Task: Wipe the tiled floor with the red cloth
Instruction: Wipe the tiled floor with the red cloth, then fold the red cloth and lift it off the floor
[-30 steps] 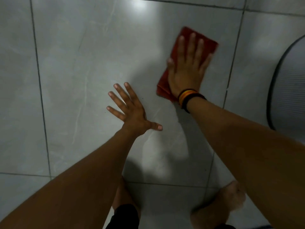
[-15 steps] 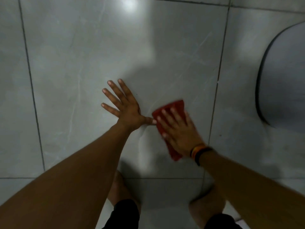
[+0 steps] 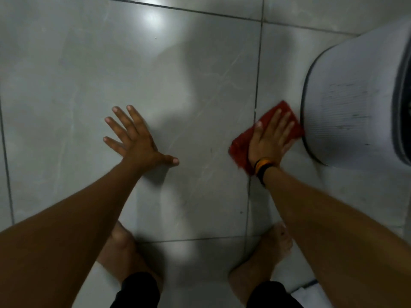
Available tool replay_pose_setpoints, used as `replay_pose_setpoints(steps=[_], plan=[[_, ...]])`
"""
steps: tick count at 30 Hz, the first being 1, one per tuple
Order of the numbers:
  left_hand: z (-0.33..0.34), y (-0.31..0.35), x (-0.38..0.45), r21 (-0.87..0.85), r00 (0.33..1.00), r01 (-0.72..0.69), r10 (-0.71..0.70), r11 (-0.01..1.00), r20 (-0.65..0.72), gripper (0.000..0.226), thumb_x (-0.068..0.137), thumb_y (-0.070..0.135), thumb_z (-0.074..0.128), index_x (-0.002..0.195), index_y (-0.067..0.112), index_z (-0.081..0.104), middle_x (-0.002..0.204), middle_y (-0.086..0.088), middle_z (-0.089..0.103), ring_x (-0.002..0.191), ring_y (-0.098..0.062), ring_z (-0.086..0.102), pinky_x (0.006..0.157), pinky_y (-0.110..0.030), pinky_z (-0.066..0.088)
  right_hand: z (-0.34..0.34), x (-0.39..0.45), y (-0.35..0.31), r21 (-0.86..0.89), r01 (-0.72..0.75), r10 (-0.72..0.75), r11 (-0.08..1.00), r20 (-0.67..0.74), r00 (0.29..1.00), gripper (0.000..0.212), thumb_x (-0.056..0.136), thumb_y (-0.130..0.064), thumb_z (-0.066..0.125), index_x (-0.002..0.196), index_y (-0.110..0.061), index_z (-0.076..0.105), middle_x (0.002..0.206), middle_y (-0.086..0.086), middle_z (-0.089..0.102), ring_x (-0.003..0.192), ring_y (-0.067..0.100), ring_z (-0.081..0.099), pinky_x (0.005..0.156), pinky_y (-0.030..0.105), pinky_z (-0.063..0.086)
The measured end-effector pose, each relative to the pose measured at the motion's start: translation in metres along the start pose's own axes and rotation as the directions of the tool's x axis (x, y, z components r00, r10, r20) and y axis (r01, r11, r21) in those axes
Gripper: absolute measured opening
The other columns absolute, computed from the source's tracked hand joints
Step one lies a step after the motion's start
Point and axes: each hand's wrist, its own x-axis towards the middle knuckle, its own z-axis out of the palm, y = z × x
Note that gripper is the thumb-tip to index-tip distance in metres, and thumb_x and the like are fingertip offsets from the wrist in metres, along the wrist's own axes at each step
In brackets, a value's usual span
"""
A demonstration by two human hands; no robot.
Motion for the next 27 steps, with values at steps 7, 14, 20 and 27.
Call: replay_pose_setpoints(steps=[7, 14, 20, 27], plan=[[0.043, 0.023, -0.048, 0.120, 0.985, -0.164, 0.155, 0.979, 0.077, 0.180, 0.044, 0.066, 0.096, 0.158, 0.009, -0.031, 0.163, -0.026, -0.040, 0.151, -0.047, -0.037, 0.117, -0.077, -0.012, 0.037, -0.130, 0.023, -0.055, 0.684, -0.616, 0.727, 0.385, 0.687, 0.068, 0.105, -0.043, 0.031, 0.164, -0.025, 0.004, 0.173, 0.004, -0.003, 0.159, 0.031, -0.007, 0.125, 0.066, 0.007], [0.074, 0.031, -0.054, 0.181, 0.990, -0.134, 0.123, 0.974, 0.069, 0.181, 0.045, 0.064, 0.097, 0.157, 0.010, -0.034, 0.162, -0.026, -0.041, 0.151, -0.048, -0.037, 0.114, -0.076, -0.014, 0.016, -0.047, 0.047, -0.083, 0.244, -0.238, 0.966, 0.081, 0.968, 0.067, 0.106, -0.051, 0.021, 0.164, -0.025, -0.001, 0.173, 0.003, -0.004, 0.160, 0.027, -0.005, 0.127, 0.061, 0.001], [0.049, 0.032, -0.083, 0.147, 0.990, -0.136, 0.128, 0.980, 0.062, 0.163, 0.060, 0.054, 0.095, 0.161, 0.010, -0.025, 0.170, -0.017, -0.030, 0.158, -0.037, -0.026, 0.127, -0.065, -0.003, 0.006, -0.177, 0.075, 0.050, 0.033, -0.048, 0.998, 0.323, 0.945, 0.071, 0.102, -0.049, 0.020, 0.163, -0.018, 0.001, 0.173, 0.008, -0.006, 0.159, 0.031, -0.003, 0.124, 0.060, 0.020], [0.051, 0.045, -0.123, 0.100, 0.952, -0.299, 0.290, 0.949, 0.097, 0.148, 0.068, 0.051, 0.092, 0.165, 0.013, -0.013, 0.175, -0.015, -0.013, 0.162, -0.035, -0.008, 0.128, -0.055, 0.012, -0.028, -0.106, 0.079, -0.029, -0.052, 0.058, 0.998, 0.285, 0.957, 0.051, 0.092, -0.019, 0.064, 0.139, -0.011, 0.047, 0.141, 0.017, 0.053, 0.130, 0.037, 0.050, 0.107, 0.048, 0.042]])
